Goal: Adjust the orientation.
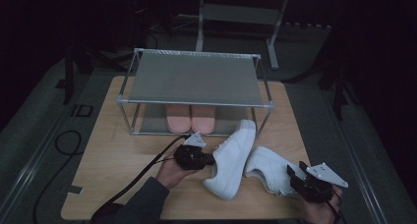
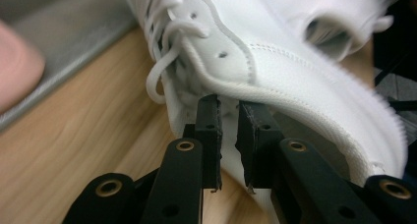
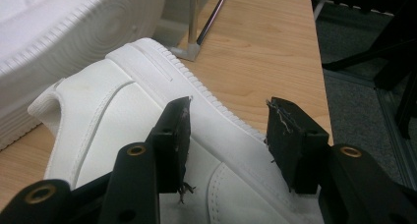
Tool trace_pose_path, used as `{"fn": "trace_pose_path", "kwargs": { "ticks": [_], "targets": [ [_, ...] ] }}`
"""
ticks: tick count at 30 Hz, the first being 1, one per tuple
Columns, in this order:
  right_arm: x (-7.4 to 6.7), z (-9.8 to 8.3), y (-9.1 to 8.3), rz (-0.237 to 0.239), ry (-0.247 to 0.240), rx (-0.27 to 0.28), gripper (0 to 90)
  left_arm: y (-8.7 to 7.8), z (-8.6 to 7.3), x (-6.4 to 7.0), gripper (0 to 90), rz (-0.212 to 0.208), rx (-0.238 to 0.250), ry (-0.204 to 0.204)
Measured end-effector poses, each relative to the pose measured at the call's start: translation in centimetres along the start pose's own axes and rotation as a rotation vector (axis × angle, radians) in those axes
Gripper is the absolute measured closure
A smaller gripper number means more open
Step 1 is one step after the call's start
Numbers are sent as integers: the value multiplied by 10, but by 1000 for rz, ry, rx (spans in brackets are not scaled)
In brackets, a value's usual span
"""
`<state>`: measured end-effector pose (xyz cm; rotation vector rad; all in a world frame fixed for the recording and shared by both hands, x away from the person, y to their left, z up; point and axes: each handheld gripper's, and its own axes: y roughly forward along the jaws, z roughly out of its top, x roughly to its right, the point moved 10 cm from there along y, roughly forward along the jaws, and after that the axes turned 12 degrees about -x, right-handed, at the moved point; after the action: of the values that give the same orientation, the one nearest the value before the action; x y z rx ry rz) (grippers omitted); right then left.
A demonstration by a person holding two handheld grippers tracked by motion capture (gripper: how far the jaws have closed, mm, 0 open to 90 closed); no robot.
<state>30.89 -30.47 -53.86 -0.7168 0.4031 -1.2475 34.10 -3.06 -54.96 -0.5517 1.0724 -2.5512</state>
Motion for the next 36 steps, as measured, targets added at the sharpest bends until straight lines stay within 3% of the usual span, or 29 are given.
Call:
{"fn": "trace_pose_path", "kwargs": {
  "ticks": [2, 4, 10, 14, 15, 17, 18, 22, 36],
  "targets": [
    [0, 0, 0, -1, -1, -2, 511, -4, 11, 7, 795, -18, 21, 17],
    [0, 0, 0, 1, -1, -1, 512, -4, 13, 8, 802, -6, 10, 26],
    [-1, 0, 0, 0, -4, -2, 512, -2, 11, 10, 743, -33, -17, 32],
    [0, 0, 0, -1, -4, -2, 512, -4, 9, 13, 678, -88, -17, 47],
    [0, 0, 0, -1, -5, -2, 512, -5, 10, 15, 643, -125, -7, 43],
    [0, 0, 0, -1, -4, -2, 511, -4, 11, 18, 618, -149, -10, 46],
    [0, 0, 0, 0, -1, -2, 512, -1, 10, 18, 600, -140, -25, 53],
    [0, 0, 0, 0, -2, -2, 511, 1, 12, 17, 556, -172, -19, 20],
    [-1, 0, 0, -3, -4, -2, 511, 0, 24, 20, 534, -207, 13, -6]
  ]
}}
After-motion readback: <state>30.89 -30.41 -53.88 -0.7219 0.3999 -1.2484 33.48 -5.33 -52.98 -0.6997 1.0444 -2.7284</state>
